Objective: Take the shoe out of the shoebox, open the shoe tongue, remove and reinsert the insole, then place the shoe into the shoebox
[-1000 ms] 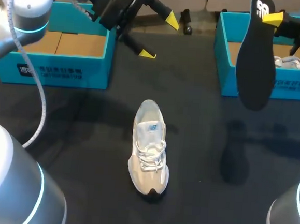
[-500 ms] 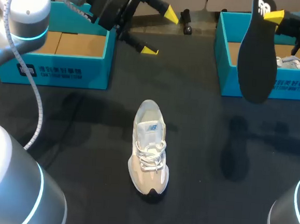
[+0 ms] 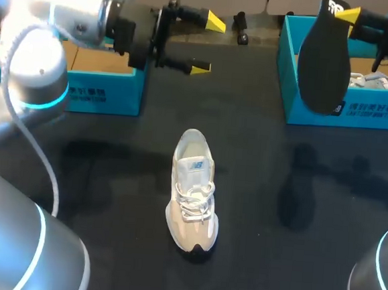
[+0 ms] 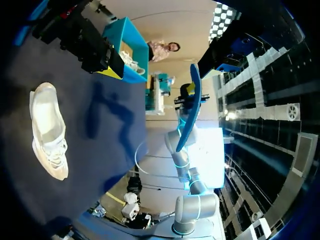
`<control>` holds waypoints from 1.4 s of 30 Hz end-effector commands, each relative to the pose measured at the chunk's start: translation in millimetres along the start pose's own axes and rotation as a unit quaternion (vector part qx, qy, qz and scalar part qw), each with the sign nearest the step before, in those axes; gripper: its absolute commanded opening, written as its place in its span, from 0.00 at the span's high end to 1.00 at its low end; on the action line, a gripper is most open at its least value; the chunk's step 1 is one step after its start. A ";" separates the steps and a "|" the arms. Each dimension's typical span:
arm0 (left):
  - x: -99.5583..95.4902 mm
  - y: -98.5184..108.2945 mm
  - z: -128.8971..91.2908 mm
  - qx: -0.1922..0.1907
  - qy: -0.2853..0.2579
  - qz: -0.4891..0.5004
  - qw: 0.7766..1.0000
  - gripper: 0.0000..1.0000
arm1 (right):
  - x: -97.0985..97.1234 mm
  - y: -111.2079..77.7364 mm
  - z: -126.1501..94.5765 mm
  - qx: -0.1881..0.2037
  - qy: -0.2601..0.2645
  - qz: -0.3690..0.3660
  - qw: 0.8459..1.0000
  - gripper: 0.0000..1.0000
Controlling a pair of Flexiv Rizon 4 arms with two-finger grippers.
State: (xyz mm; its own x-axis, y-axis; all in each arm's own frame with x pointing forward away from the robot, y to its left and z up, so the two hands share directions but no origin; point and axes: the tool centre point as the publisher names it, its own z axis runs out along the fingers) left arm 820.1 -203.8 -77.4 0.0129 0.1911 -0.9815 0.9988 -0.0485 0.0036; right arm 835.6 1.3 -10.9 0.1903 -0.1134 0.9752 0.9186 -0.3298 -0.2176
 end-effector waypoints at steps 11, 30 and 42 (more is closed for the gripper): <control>-6.7 -8.5 1.6 -0.034 -0.052 0.045 0.997 0.00 | -6.7 43.5 27.9 0.033 -0.088 0.079 0.992 1.00; -23.8 -7.6 32.6 -0.034 -0.091 0.044 0.994 0.00 | -20.6 72.9 75.1 0.051 -0.118 0.101 0.986 1.00; -31.1 0.7 53.0 -0.037 -0.107 0.058 0.992 0.00 | -29.0 69.1 102.1 0.071 -0.132 0.112 0.982 1.00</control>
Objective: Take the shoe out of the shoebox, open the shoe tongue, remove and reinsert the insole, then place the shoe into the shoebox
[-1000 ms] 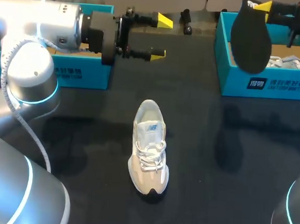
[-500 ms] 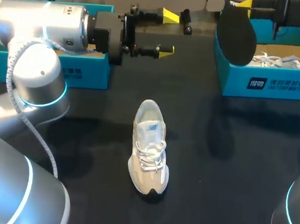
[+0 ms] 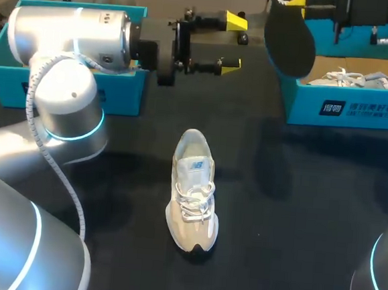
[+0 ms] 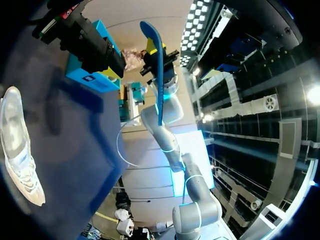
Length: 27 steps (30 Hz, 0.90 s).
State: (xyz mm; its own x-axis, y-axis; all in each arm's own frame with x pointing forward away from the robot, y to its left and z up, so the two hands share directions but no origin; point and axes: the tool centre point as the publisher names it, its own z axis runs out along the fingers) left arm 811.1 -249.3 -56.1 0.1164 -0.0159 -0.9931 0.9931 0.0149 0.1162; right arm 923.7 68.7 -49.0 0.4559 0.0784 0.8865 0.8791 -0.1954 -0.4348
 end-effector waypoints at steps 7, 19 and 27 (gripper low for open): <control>3.0 17.0 23.8 -0.009 -0.007 0.008 1.000 0.06 | 4.5 -2.7 24.1 0.009 -0.009 0.001 1.000 1.00; 9.1 22.7 31.7 -0.011 -0.006 0.018 1.000 0.34 | -1.2 -8.9 42.7 0.012 -0.009 0.010 1.000 1.00; 9.9 30.4 30.6 -0.018 -0.007 0.022 1.000 0.49 | -7.8 -15.4 44.0 0.006 -0.007 0.017 1.000 1.00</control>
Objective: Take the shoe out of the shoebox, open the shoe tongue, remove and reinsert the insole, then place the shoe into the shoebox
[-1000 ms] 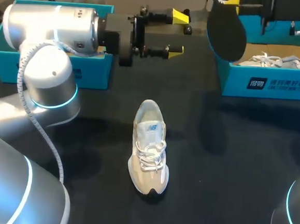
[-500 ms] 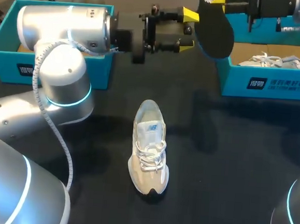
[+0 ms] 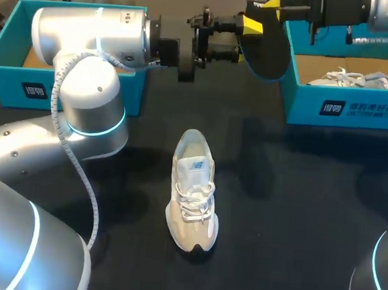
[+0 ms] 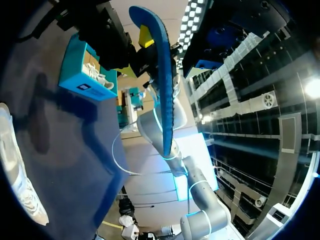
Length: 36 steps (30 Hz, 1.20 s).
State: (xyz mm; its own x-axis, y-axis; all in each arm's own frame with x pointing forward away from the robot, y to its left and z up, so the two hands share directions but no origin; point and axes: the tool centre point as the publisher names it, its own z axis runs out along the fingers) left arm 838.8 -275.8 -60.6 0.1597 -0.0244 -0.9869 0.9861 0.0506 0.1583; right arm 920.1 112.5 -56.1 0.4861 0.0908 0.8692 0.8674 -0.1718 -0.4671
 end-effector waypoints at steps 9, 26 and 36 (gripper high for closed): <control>3.6 4.1 8.4 -0.003 -0.001 0.002 1.000 0.69 | -3.2 -6.0 2.1 -0.008 0.000 0.000 1.000 1.00; 1.5 0.3 2.7 0.023 0.000 -0.018 1.000 1.00 | -10.8 -20.0 -6.8 -0.027 -0.009 -0.083 0.996 0.00; 1.3 -4.2 -12.0 0.044 0.007 -0.040 0.998 1.00 | -32.2 -44.8 -27.5 -0.008 -0.016 -0.175 0.984 0.00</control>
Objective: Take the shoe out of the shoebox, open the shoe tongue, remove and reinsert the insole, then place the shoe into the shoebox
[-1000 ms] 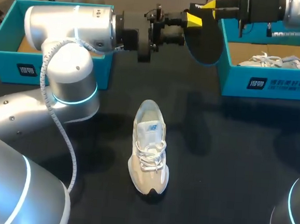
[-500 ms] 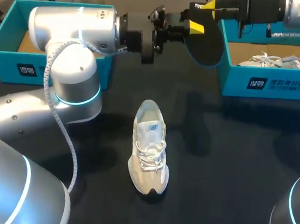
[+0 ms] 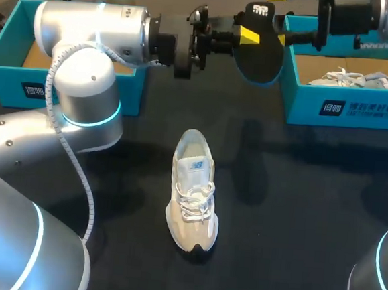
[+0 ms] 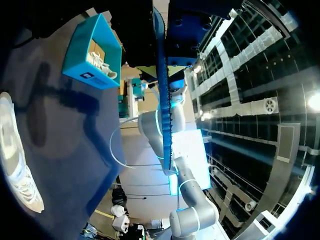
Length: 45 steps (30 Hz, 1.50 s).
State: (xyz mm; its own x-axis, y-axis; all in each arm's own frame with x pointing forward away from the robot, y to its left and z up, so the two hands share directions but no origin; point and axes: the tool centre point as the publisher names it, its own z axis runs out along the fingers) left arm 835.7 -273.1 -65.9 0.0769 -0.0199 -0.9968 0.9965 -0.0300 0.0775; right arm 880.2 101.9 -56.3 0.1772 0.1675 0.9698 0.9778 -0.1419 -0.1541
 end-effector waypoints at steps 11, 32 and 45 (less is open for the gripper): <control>-7.4 -11.0 -18.5 0.009 0.011 0.000 1.000 1.00 | -16.2 -38.9 -35.5 0.018 -0.063 -0.078 0.995 0.00; -9.1 -14.9 -41.1 -0.002 0.007 -0.006 1.000 1.00 | -27.1 -48.1 -31.7 0.015 -0.045 -0.132 0.990 0.00; -5.6 -13.4 -49.4 -0.005 0.011 -0.019 1.000 1.00 | -47.4 -68.0 -39.3 0.009 -0.010 -0.142 0.990 0.00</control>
State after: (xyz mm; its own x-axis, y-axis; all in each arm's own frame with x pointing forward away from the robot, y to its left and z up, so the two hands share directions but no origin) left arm 823.7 -224.4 -62.3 0.0402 0.0012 -0.9992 0.9990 -0.0197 0.0402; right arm 809.2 68.7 -81.8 -0.1037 0.2209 0.9698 0.9919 -0.0486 0.1172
